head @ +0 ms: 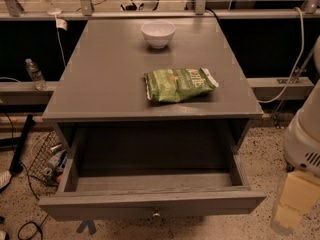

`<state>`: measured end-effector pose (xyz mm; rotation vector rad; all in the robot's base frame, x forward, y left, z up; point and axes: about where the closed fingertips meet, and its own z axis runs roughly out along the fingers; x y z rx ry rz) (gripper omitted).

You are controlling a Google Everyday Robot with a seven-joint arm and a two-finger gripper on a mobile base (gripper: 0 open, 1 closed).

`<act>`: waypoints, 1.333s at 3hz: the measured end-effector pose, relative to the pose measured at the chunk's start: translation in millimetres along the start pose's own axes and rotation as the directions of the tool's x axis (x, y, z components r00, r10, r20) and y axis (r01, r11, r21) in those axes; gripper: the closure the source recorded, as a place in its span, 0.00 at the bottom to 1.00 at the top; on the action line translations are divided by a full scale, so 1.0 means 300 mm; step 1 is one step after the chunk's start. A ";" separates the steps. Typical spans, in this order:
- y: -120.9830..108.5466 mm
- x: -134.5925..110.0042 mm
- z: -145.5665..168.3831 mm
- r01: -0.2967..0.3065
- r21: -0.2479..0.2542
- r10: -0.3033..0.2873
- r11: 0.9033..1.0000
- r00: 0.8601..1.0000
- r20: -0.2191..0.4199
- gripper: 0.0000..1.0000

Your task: Close top drawer

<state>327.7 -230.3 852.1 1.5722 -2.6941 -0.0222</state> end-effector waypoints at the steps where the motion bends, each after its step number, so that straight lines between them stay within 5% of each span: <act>1: 0.084 0.026 0.147 -0.029 -0.091 0.024 0.995 0.998 -0.049 0.00; 2: 0.084 0.026 0.147 -0.029 -0.091 0.024 0.995 0.998 -0.049 0.00; 4: 0.110 0.015 0.393 -0.069 -0.180 0.055 0.981 0.995 -0.087 0.00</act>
Offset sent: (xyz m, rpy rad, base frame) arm -0.0219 0.0055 -0.0356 0.0049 0.0854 -0.0236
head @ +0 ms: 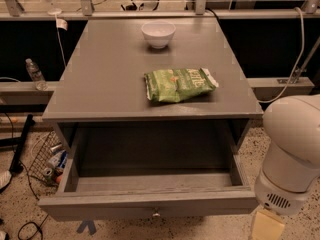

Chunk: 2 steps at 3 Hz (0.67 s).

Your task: Close top drawer

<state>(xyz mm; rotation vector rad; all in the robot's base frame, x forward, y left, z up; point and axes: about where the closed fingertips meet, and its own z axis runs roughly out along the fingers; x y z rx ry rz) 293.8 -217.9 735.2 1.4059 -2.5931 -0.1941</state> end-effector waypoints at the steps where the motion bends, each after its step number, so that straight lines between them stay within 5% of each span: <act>1: 0.014 -0.007 0.073 -0.015 -0.020 0.015 1.000 1.000 -0.017 0.00; 2: 0.045 -0.024 0.133 -0.002 -0.055 0.001 0.998 1.000 -0.026 0.00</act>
Offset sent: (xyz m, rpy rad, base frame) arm -0.0252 0.0274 -0.0576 0.0299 0.1069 0.0148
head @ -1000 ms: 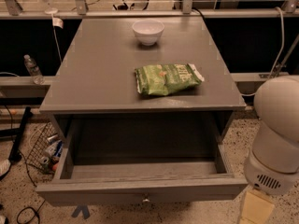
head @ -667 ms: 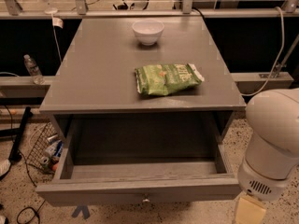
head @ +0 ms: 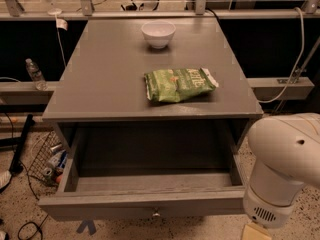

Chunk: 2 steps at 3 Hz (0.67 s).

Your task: Close top drawer

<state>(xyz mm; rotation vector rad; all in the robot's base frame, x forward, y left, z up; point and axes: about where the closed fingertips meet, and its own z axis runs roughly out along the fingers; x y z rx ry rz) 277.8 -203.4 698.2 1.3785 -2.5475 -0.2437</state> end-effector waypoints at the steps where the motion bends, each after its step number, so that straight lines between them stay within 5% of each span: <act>1: 0.013 -0.050 0.083 0.027 -0.041 -0.028 0.999 1.000 -0.012 0.25; 2: -0.007 -0.119 0.146 0.024 -0.047 -0.025 0.999 1.000 -0.015 0.49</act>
Offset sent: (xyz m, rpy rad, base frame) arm 0.0221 0.0483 -0.0737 0.0218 0.0571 0.0158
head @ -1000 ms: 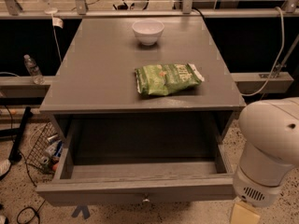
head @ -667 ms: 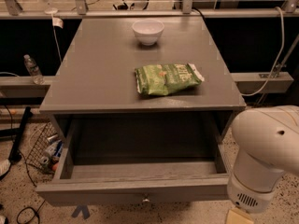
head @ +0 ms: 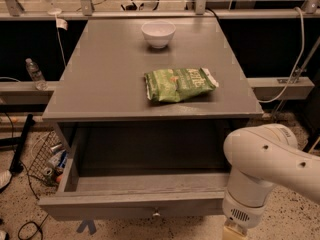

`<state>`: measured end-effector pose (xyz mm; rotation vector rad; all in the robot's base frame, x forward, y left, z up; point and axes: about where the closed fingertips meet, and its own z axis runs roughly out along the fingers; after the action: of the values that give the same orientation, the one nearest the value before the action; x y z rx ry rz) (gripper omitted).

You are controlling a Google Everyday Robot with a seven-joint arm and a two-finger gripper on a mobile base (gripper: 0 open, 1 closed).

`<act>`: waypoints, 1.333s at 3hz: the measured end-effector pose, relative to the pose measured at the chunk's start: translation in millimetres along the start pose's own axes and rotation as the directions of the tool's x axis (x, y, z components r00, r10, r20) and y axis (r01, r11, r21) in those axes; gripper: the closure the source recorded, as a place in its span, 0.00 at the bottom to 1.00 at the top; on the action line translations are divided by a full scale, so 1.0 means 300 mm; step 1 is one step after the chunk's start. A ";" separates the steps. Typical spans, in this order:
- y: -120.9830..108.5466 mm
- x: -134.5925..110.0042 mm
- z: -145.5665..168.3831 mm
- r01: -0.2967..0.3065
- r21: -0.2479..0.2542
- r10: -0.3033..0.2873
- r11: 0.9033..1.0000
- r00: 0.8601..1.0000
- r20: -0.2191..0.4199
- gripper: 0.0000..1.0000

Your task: Close top drawer

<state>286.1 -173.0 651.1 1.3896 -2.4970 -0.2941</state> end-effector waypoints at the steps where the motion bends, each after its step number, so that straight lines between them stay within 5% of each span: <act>1: -0.040 -0.069 0.020 0.013 0.020 -0.014 1.000 1.000 0.027 0.71; 2: -0.079 -0.120 0.021 0.030 0.041 -0.032 0.999 0.998 0.056 0.95; 4: -0.140 -0.191 -0.021 0.083 0.086 -0.096 0.993 0.982 0.160 1.00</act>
Offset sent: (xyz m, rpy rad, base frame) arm 0.0571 0.0277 -0.0254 0.0627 -0.1021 0.0308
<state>350.7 -146.4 636.7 1.5715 -2.6069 -0.3439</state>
